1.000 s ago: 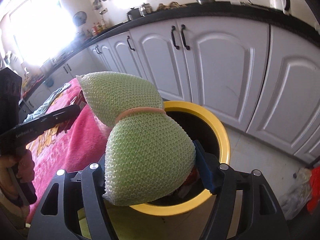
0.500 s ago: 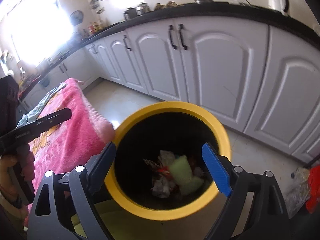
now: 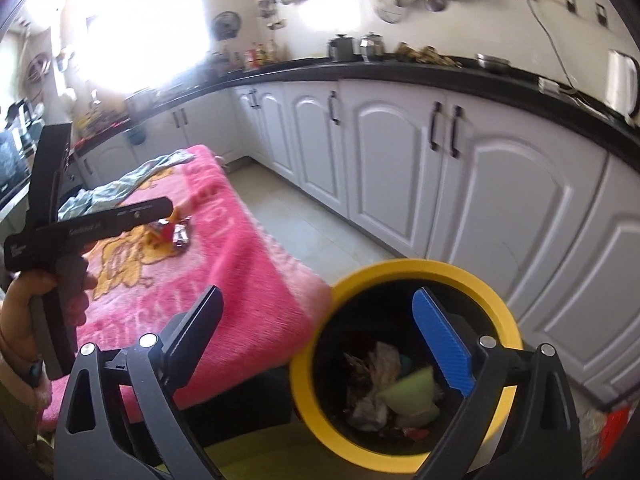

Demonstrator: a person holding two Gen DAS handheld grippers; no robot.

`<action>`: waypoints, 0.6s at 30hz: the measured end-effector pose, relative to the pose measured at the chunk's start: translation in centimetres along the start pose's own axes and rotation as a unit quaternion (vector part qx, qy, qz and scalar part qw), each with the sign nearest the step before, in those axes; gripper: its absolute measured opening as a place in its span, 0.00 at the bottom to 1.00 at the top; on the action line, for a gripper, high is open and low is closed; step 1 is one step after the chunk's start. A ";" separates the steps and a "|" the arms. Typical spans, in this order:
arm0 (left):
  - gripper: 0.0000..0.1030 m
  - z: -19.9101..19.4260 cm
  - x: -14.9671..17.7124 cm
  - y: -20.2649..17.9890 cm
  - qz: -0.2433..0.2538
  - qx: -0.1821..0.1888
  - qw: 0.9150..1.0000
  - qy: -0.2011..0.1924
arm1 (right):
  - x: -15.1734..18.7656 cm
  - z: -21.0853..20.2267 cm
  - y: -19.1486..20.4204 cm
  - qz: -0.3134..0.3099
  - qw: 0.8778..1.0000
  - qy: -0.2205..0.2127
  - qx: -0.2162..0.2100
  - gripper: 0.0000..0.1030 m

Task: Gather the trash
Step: 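Move both open tools back to the remaining items on the blanket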

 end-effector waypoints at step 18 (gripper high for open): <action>0.89 -2.5 0.0 10.8 -0.127 -0.031 0.991 -0.008 | -2.5 5.3 10.8 -0.094 0.994 0.002 -0.051 0.91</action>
Point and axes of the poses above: each gripper's, at about its wrist camera, not at the fingertips, and z roughly the way its jaws point, y to its left, x to its underside, the point moved 1 cm from there along z, roughly the way its jaws point, and after that the axes turned 6 degrees about x, right-handed, at the moved point
